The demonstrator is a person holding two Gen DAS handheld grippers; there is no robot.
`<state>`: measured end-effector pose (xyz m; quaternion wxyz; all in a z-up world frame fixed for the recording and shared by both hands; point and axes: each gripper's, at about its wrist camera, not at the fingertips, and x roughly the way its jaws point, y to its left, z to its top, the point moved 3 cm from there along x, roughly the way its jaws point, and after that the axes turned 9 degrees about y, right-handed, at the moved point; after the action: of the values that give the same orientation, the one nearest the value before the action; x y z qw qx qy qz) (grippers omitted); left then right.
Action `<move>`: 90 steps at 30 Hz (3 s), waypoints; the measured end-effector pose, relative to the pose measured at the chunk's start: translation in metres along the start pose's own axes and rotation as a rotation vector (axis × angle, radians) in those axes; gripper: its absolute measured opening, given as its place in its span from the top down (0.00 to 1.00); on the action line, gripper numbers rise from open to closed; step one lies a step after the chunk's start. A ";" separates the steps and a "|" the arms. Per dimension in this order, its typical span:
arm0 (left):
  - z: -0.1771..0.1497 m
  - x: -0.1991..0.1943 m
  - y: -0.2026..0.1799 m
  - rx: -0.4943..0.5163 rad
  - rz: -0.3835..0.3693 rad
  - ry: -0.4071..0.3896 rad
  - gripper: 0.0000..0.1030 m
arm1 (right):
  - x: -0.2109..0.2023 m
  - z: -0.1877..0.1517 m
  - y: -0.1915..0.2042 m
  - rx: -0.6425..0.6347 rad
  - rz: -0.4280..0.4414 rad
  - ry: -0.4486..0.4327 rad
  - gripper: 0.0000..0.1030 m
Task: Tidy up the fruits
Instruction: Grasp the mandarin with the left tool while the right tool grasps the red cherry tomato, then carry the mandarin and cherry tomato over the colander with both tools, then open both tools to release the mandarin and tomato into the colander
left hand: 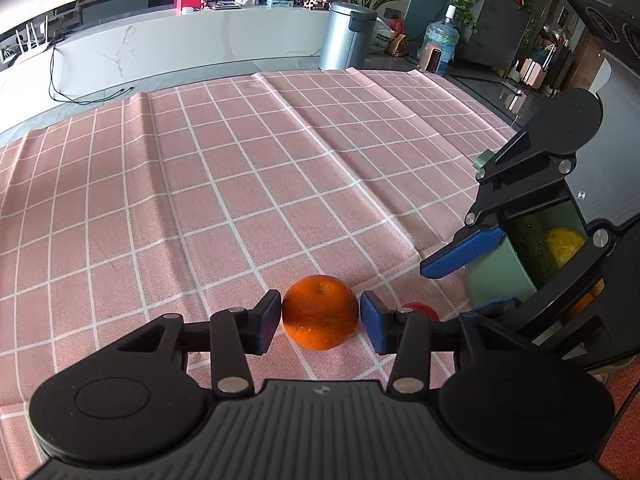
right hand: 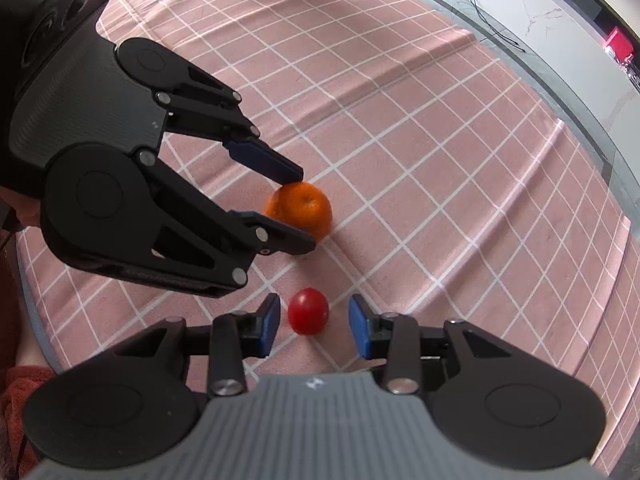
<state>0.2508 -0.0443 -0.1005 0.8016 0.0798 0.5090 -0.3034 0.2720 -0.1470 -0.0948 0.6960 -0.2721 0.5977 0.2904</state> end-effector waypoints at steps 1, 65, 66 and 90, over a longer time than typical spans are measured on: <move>-0.001 0.000 0.000 0.001 -0.007 0.001 0.53 | 0.002 0.000 0.000 -0.007 -0.003 0.007 0.67; -0.007 -0.052 -0.161 0.043 -0.039 0.043 0.55 | -0.075 -0.194 0.026 0.551 -0.078 -0.262 0.79; -0.006 -0.049 -0.161 0.041 -0.045 0.049 0.55 | -0.074 -0.193 0.025 0.550 -0.070 -0.263 0.79; 0.000 -0.009 -0.159 0.039 -0.099 0.132 0.54 | -0.044 -0.183 0.012 0.489 -0.025 -0.208 0.79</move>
<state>0.1584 -0.1682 -0.0639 0.7484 0.0902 0.5581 -0.3468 0.1349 -0.2745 -0.0768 0.8021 -0.0718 0.5722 0.1552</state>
